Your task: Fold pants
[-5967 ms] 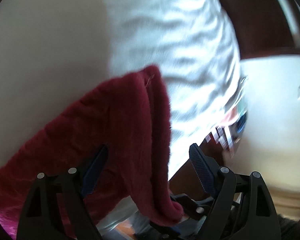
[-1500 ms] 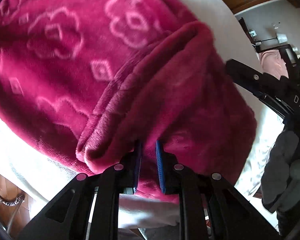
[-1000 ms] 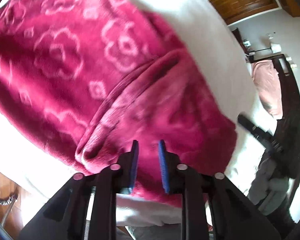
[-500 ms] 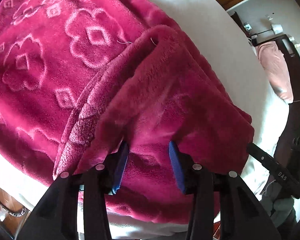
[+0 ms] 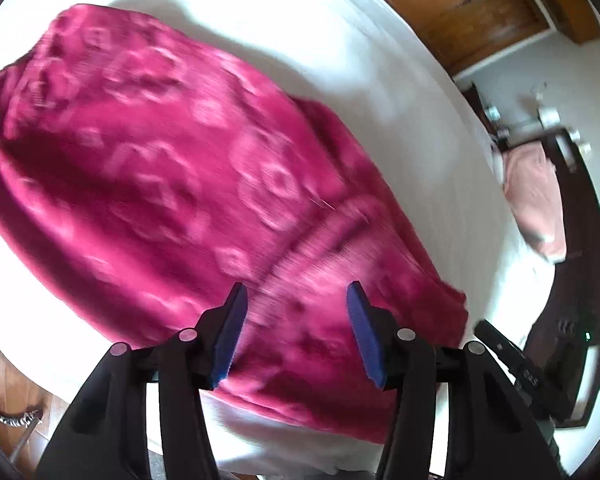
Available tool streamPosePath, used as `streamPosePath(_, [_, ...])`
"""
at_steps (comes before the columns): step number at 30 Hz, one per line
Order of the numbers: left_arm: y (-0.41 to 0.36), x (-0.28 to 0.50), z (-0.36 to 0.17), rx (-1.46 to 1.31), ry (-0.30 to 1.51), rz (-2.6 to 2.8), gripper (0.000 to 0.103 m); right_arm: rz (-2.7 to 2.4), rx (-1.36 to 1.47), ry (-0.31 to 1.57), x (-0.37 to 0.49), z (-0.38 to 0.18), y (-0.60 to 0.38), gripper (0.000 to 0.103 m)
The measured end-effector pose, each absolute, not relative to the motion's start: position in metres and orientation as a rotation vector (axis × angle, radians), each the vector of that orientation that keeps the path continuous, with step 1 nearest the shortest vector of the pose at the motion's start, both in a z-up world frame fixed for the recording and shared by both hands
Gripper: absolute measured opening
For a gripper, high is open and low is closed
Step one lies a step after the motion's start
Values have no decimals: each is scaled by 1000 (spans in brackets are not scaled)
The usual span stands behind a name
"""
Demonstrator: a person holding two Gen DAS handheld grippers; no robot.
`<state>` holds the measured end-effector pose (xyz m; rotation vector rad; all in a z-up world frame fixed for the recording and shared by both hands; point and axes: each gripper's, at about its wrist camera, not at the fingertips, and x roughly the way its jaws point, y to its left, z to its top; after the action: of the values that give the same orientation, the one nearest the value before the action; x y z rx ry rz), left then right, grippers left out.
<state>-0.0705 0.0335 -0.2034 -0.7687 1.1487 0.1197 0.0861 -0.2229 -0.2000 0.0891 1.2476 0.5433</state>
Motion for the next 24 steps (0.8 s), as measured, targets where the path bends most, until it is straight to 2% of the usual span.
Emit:
streamPosePath(13, [218, -113, -196, -834, 1051, 341, 53, 577, 75, 1275, 66, -185, -82, 55])
streamPosePath(19, [288, -121, -213, -847, 1032, 393, 56, 601, 64, 1308, 52, -192, -16, 55])
streamPosePath(24, [315, -114, -239, -846, 1052, 359, 59, 592, 52, 1338, 43, -198, 20, 55])
